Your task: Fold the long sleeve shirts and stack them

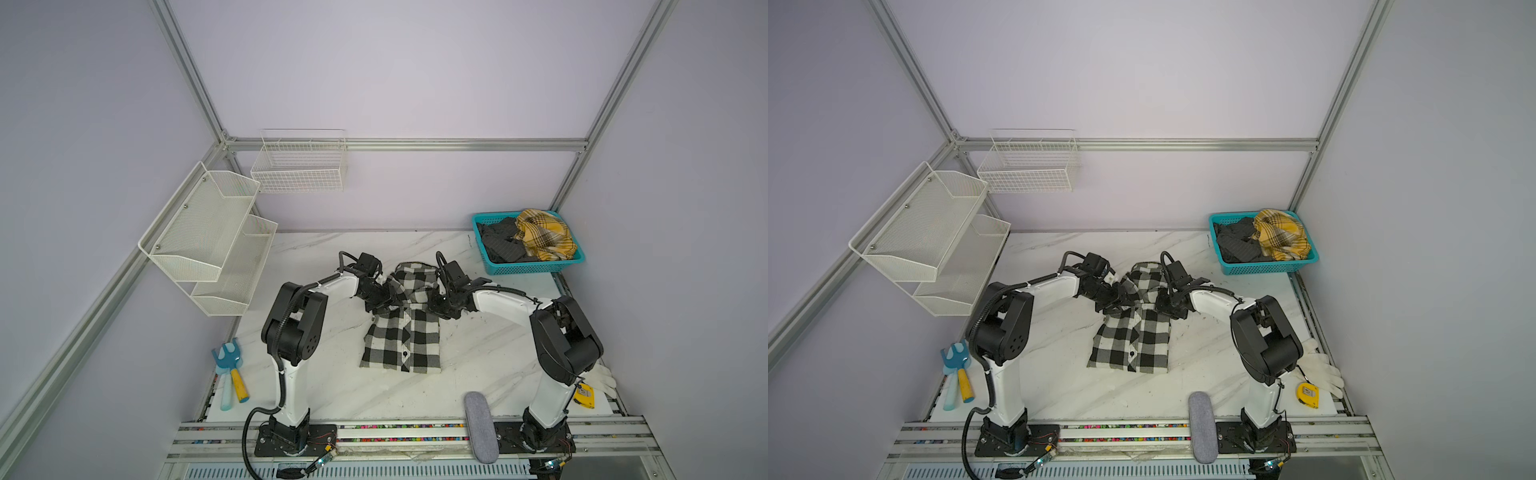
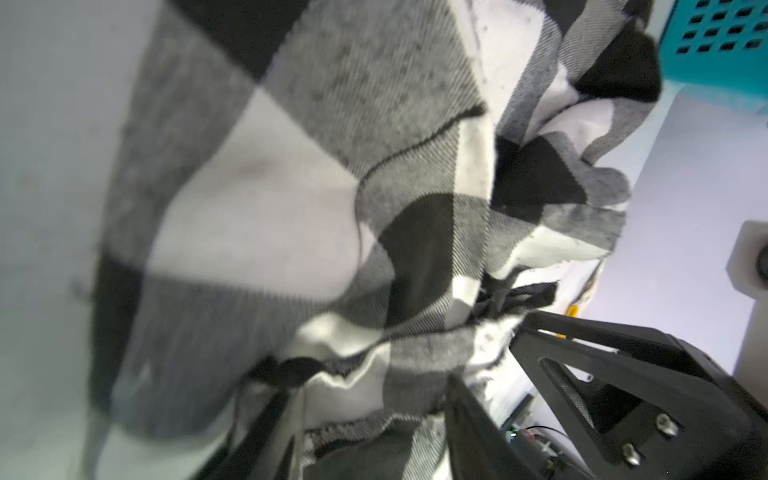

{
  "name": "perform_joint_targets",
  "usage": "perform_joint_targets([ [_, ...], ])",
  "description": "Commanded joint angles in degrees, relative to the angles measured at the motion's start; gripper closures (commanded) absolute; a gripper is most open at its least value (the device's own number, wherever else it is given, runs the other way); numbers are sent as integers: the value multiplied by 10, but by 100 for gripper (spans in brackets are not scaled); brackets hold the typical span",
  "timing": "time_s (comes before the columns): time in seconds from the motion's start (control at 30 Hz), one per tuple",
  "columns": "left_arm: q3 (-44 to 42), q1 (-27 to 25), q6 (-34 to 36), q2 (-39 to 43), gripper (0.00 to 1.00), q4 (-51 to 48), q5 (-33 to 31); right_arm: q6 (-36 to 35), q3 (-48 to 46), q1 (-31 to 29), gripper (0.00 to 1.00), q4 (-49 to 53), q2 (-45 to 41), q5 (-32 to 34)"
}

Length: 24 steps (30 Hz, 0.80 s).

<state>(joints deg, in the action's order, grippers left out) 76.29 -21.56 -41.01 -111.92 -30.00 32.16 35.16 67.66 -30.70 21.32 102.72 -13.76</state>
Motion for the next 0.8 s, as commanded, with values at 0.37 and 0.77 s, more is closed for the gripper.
perform_joint_targets([
  [0.37,-87,32,-39,174,76,-20,44,-31,35,-7,75,63,-48,40],
  [0.77,-90,51,-41,55,80,50,47,-38,51,-6,77,20,56,33],
])
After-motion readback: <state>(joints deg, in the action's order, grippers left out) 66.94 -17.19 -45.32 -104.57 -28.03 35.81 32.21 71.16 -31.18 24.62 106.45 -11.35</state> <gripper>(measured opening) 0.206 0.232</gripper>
